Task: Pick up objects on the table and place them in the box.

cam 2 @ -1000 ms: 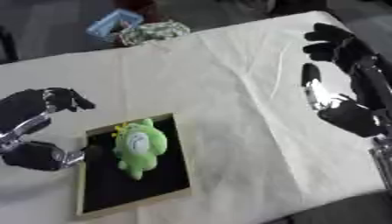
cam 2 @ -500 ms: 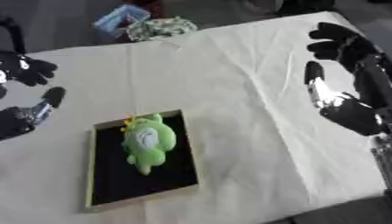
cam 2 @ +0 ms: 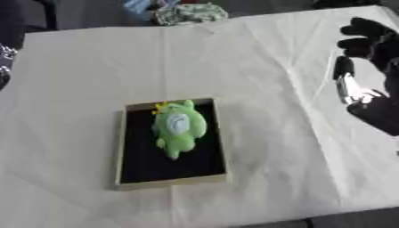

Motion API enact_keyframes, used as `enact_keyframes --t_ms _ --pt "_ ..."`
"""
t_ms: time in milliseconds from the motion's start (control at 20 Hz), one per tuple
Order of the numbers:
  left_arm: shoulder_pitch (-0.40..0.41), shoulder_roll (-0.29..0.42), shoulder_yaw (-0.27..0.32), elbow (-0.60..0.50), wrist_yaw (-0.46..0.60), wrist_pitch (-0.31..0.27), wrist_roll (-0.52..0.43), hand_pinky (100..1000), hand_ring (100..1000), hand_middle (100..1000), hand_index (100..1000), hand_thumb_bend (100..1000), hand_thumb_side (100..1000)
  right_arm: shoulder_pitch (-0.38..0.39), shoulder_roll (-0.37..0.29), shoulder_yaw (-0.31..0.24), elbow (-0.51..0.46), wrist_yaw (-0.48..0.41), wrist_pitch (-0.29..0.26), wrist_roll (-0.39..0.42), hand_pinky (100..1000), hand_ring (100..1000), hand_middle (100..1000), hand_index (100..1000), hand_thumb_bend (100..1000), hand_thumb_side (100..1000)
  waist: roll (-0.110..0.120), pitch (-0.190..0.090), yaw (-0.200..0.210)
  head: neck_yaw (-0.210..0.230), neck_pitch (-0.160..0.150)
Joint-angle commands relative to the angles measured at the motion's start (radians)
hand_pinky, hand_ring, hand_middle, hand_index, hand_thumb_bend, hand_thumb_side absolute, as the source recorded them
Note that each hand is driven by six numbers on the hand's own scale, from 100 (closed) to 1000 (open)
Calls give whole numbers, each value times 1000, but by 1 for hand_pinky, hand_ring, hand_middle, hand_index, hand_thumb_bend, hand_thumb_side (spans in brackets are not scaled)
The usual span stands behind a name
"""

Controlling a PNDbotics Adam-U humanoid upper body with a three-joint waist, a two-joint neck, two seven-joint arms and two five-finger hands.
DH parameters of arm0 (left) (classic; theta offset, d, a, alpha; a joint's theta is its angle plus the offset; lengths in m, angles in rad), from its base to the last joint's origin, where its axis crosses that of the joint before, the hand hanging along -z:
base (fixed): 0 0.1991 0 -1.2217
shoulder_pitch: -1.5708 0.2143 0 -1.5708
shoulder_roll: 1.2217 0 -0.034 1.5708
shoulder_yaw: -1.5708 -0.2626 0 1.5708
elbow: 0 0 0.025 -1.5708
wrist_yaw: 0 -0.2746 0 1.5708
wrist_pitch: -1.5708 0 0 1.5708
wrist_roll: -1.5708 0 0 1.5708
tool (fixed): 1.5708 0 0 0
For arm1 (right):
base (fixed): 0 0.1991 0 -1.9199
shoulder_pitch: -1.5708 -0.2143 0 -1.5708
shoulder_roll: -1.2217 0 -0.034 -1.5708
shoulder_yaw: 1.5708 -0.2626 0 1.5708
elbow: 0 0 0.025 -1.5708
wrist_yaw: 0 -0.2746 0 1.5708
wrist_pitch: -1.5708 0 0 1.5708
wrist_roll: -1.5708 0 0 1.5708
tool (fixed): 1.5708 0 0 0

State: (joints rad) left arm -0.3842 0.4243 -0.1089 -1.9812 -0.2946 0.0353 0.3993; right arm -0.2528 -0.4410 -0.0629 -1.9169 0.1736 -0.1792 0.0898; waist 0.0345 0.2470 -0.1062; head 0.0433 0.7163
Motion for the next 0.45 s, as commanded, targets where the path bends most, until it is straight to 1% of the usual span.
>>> enact_keyframes --t_ms 50,100,150,250,400,450 --pt "-38 -11 -17 -19 -21 -23 130 700 686 679 845 601 767 0 -12 -15 -6 10 0 -8 794 794 814 925 100 466 -5 -10 10 7 6" --pt "-49 -15 -18 -19 -31 -28 157 701 686 680 846 626 759 1 -12 -16 -6 11 1 -10 794 794 814 925 100 466 -5 -8 15 7 7" --pt "-62 -19 -19 -19 -39 -34 184 701 687 681 847 632 760 3 -11 -18 -6 12 1 -11 794 794 813 925 100 467 -6 -6 20 7 8" --pt "-86 -27 -21 -19 -53 -53 230 704 688 683 849 681 745 6 -10 -21 -6 13 2 -15 793 795 813 925 100 470 -7 0 29 8 11" --pt "-113 -36 -24 -19 -74 -91 278 709 690 688 855 764 725 11 -6 -24 -6 15 3 -17 793 796 812 925 100 474 -8 8 39 12 19" --pt "-121 -40 -26 -19 -77 -103 289 710 690 688 855 777 723 13 -4 -25 -6 15 3 -18 793 796 812 925 100 474 -9 11 41 13 23"
